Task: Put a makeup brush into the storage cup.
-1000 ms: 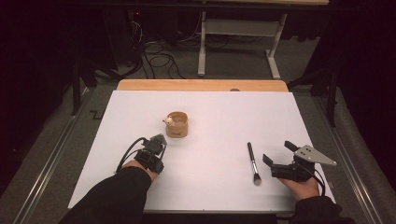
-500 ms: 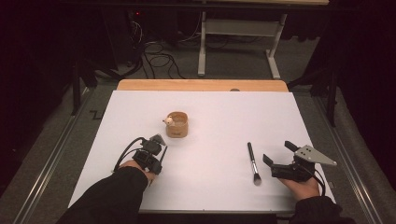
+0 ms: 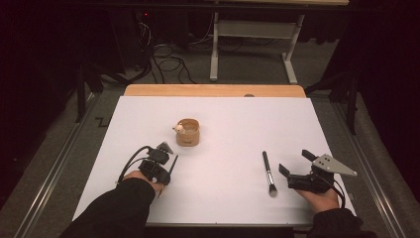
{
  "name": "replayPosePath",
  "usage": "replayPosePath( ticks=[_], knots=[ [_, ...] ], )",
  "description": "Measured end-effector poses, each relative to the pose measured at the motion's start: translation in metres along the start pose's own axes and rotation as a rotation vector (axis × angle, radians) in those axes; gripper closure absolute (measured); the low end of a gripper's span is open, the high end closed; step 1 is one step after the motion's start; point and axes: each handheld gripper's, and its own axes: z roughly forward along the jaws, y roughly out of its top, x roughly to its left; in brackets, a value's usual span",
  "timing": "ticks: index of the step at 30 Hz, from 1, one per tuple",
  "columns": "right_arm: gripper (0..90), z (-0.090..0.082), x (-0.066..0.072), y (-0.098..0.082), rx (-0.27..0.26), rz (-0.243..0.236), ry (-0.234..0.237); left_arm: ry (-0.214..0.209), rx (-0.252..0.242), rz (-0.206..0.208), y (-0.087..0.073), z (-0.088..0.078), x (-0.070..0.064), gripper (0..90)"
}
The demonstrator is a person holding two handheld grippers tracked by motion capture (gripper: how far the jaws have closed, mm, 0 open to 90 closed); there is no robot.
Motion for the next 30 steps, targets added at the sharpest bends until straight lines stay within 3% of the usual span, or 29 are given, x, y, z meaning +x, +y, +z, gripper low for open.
replayPosePath(
  ticks=[10, 23, 30],
  knots=[
    [0.3, 0.000, 0.000, 0.000, -0.003, -0.004, 0.002, 0.021, -0.010, 0.006, -0.002, 0.000, -0.003, 78.3],
    [0.3, 0.002, 0.001, 0.000, 0.006, -0.005, 0.007, 0.060, -0.058, 0.046, -0.009, 0.001, -0.008, 81.1],
    [0.3, 0.004, 0.000, -0.001, 0.008, -0.005, 0.013, 0.060, -0.075, 0.092, -0.010, 0.001, -0.008, 82.8]
  ],
)
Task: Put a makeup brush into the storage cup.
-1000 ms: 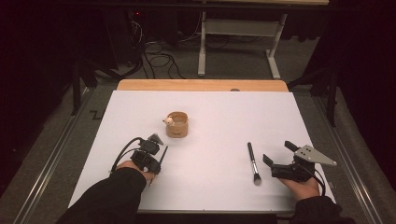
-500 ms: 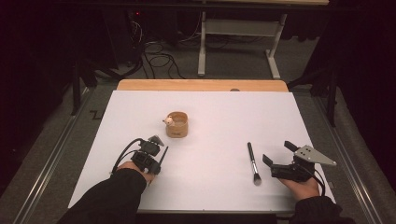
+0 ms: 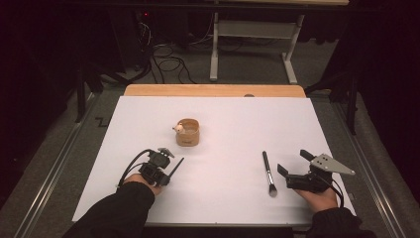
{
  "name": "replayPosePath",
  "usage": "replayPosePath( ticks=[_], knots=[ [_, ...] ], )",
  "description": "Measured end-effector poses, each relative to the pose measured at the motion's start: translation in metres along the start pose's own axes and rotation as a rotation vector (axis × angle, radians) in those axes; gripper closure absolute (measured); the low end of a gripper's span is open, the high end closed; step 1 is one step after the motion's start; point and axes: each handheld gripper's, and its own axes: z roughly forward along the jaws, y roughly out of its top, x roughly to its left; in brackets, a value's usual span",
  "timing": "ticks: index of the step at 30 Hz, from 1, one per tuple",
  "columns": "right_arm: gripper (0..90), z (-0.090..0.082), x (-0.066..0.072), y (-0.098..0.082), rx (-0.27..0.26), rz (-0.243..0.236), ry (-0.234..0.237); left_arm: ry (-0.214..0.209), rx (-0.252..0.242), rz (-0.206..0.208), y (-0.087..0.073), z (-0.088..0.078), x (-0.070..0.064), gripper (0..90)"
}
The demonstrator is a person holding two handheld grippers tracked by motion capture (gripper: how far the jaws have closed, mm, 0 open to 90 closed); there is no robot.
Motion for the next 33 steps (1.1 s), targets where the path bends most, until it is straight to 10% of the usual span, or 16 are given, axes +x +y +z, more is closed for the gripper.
replayPosePath(
  ticks=[14, 33],
  knots=[
    [0.3, 0.000, -0.001, -0.001, 0.002, 0.010, -0.002, -0.069, -0.028, 0.021, 0.001, -0.011, 0.004, 82.9],
    [0.3, 0.000, 0.000, 0.000, -0.001, 0.010, 0.005, -0.068, -0.098, 0.142, 0.013, -0.071, -0.005, 82.8]
  ],
)
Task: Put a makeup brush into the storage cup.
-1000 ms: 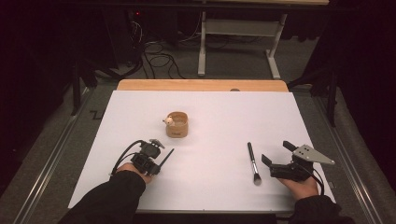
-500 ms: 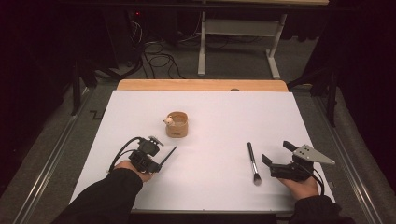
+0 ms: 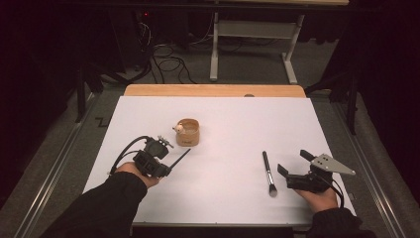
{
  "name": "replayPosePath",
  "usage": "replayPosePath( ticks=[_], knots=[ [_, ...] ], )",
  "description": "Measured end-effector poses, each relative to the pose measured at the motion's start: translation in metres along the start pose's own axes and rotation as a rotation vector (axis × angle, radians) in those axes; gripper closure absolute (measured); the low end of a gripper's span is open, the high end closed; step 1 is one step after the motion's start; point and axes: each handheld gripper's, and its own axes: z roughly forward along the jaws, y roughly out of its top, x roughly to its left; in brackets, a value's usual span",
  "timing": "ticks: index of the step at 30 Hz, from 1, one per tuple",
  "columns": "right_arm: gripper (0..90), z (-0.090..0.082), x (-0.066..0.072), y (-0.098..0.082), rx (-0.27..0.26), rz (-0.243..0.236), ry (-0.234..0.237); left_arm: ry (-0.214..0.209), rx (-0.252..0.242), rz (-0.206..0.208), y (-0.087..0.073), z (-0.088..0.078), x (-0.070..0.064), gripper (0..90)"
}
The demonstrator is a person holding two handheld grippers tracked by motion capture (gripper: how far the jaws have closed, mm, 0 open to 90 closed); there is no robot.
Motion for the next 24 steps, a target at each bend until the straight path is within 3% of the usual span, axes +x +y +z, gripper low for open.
replayPosePath(
  ticks=[13, 24],
  knots=[
    [0.3, 0.000, 0.000, 0.000, 0.003, 0.002, -0.005, 0.006, 0.019, 0.015, 0.007, -0.028, 0.004, 82.9],
    [0.3, -0.001, -0.001, 0.000, 0.000, 0.002, -0.006, -0.008, 0.021, 0.057, 0.009, -0.019, -0.004, 83.2]
  ],
)
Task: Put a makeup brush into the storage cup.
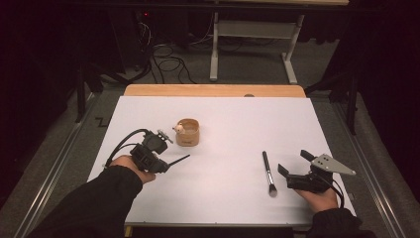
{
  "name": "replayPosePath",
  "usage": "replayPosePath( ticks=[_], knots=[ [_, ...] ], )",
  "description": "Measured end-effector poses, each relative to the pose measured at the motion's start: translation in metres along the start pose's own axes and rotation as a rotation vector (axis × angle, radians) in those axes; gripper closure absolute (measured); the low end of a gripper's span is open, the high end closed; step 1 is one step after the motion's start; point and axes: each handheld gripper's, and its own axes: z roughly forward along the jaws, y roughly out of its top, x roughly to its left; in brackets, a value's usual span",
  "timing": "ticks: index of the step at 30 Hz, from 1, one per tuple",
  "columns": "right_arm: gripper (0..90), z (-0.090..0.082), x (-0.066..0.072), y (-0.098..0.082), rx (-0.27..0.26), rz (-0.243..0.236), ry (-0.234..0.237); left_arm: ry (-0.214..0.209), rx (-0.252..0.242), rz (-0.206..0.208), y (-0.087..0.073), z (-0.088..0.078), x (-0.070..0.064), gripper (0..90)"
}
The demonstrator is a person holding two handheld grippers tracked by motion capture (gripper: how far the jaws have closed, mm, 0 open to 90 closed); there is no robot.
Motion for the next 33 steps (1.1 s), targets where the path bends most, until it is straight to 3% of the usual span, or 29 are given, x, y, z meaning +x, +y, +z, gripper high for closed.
replayPosePath(
  ticks=[10, 18, 23, 28, 33],
  knots=[
    [0.6, 0.000, 0.003, 0.001, 0.004, -0.011, 0.017, -0.074, -0.030, 0.079, 0.016, 0.017, -0.023, 83.1],
    [0.7, 0.002, 0.019, 0.007, 0.021, -0.087, 0.071, -0.126, -0.035, 0.138, 0.031, 0.033, -0.046, 83.1],
    [0.3, 0.007, 0.034, 0.012, 0.031, -0.115, 0.120, -0.166, -0.054, 0.130, 0.036, 0.040, -0.055, 83.1],
    [0.3, 0.017, 0.049, 0.019, 0.078, -0.160, 0.185, -0.187, -0.051, 0.143, 0.039, 0.047, -0.060, 83.1],
    [3.5, 0.027, 0.068, 0.029, 0.117, -0.244, 0.220, -0.195, -0.051, 0.139, 0.040, 0.045, -0.057, 83.1]
  ],
)
